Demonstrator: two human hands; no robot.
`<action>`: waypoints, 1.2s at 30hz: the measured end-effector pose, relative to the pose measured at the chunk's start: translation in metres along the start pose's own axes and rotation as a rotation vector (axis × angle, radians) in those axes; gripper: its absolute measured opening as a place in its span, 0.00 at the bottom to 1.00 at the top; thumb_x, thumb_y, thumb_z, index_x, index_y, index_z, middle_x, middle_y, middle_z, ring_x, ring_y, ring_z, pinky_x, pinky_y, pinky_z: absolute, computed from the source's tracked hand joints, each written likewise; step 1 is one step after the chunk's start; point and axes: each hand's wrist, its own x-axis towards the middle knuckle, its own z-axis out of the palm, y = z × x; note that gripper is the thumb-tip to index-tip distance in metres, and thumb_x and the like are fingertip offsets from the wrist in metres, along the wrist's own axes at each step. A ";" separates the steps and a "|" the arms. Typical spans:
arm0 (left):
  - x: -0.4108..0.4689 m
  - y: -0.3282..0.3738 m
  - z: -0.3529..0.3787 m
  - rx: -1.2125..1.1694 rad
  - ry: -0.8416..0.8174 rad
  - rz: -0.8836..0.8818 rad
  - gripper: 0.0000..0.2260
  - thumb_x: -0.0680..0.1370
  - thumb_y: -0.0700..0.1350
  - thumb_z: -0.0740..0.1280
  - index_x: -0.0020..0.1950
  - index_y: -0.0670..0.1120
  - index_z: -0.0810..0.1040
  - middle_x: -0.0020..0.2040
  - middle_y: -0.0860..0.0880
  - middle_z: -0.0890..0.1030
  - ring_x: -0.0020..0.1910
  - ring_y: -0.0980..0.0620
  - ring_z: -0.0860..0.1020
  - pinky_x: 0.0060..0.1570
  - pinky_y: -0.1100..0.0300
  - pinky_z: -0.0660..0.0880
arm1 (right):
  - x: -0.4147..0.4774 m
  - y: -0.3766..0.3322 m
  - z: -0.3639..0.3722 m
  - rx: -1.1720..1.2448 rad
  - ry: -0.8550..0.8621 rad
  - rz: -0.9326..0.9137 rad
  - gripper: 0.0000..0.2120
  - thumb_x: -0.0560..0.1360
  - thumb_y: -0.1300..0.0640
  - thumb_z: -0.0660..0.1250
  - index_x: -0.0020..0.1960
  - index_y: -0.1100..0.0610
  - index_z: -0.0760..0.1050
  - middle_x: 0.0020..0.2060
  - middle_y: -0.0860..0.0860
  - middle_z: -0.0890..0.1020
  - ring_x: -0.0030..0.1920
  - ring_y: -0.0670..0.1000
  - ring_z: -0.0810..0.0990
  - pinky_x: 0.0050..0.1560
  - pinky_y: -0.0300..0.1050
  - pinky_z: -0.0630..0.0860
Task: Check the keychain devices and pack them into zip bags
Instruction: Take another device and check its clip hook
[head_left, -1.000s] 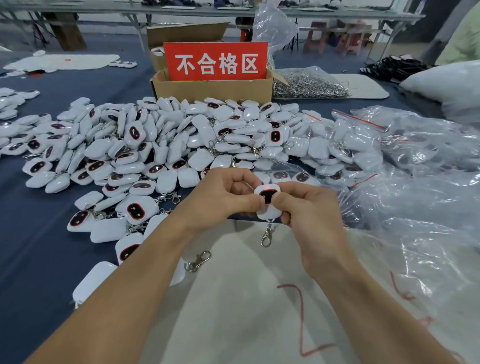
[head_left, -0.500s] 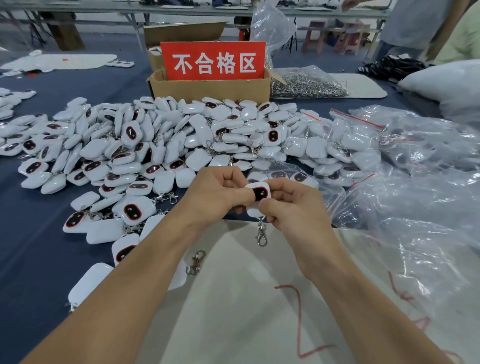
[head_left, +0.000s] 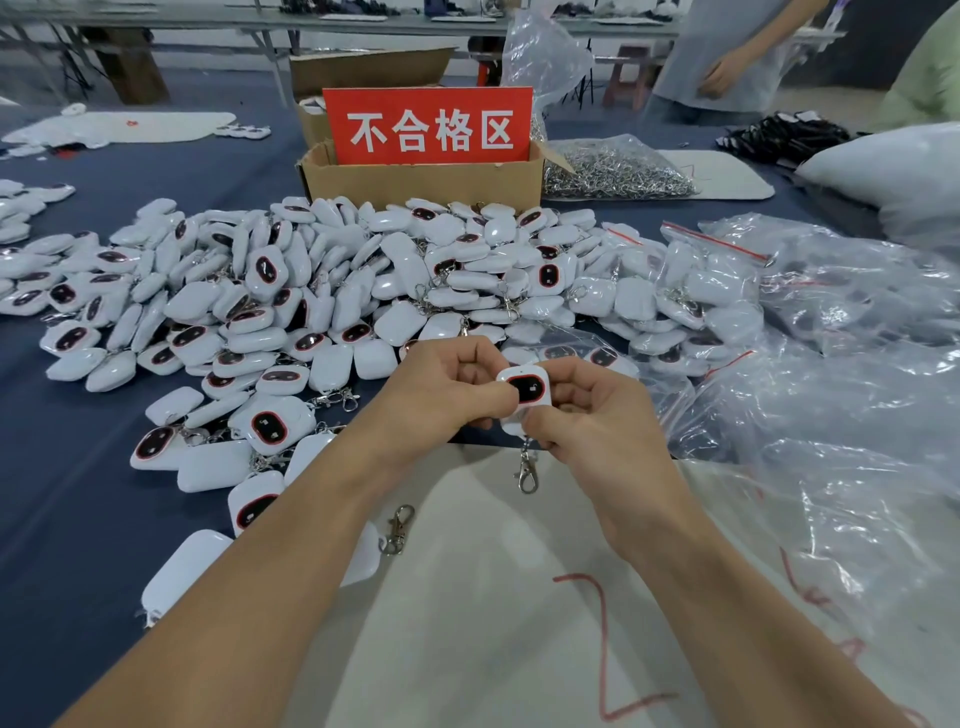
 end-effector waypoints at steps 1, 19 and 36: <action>0.000 0.000 0.000 -0.005 -0.004 0.007 0.04 0.68 0.45 0.75 0.35 0.51 0.82 0.31 0.49 0.76 0.32 0.53 0.74 0.36 0.65 0.75 | 0.000 0.000 0.000 0.006 -0.003 -0.003 0.16 0.70 0.74 0.71 0.48 0.55 0.85 0.34 0.48 0.86 0.32 0.43 0.81 0.33 0.31 0.73; 0.001 -0.001 0.000 -0.069 0.156 0.042 0.09 0.70 0.41 0.78 0.47 0.52 0.88 0.29 0.49 0.80 0.30 0.53 0.78 0.38 0.63 0.78 | -0.007 0.007 0.004 -0.284 0.115 -0.225 0.23 0.73 0.59 0.75 0.62 0.38 0.77 0.46 0.38 0.85 0.43 0.43 0.85 0.44 0.38 0.82; -0.003 0.025 0.112 1.015 0.233 0.320 0.18 0.74 0.65 0.66 0.53 0.54 0.79 0.51 0.52 0.81 0.52 0.47 0.80 0.40 0.54 0.66 | 0.002 -0.023 -0.074 -0.147 0.550 -0.254 0.04 0.72 0.51 0.70 0.41 0.43 0.77 0.30 0.52 0.83 0.25 0.48 0.72 0.33 0.48 0.70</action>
